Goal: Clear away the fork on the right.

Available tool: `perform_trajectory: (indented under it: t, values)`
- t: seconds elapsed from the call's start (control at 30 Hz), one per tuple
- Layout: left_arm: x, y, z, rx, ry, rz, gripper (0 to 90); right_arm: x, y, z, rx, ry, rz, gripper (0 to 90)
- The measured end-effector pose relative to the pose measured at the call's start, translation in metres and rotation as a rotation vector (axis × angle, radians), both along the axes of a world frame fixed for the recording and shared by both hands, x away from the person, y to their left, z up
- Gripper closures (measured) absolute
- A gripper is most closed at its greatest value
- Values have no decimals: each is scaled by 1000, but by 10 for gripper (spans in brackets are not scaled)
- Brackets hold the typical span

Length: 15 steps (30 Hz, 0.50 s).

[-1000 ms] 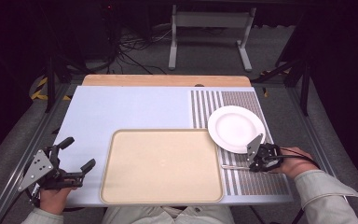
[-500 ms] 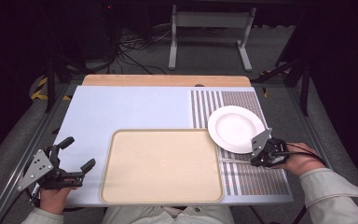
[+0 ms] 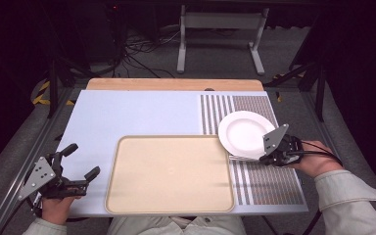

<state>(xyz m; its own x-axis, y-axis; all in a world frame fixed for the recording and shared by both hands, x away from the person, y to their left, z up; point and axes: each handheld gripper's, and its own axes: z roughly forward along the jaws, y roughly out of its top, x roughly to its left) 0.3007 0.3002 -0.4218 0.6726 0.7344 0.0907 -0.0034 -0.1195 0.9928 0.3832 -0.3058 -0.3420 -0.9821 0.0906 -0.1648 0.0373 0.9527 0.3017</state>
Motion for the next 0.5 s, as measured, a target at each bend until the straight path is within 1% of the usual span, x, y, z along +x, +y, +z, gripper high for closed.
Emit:
perform_trajectory:
  t: [0.03,0.07,0.1,0.13,0.17,0.27,0.33,0.4,0.5]
  values:
    - [0,0,0,1,0,-2,5,1,5,4,0,-6,8,862]
    - [0,0,0,1,0,0,5,1,5,4,0,-6,8,862]
    - [0,0,0,1,0,0,5,3,10,6,4,-15,19,862]
    - [0,0,0,0,0,-3,5,3,10,6,4,-15,19,862]
    - [0,1,0,0,1,-3,5,6,16,9,6,-17,31,863]
    - [-1,2,0,-1,1,1,6,9,26,11,5,-20,48,862]
    - [-1,2,0,-3,2,0,6,10,28,12,4,-22,52,863]
    - [-1,2,0,-2,3,-1,7,14,37,14,9,-27,72,862]
    - [-1,2,0,-3,2,-2,7,17,46,17,11,-30,85,862]
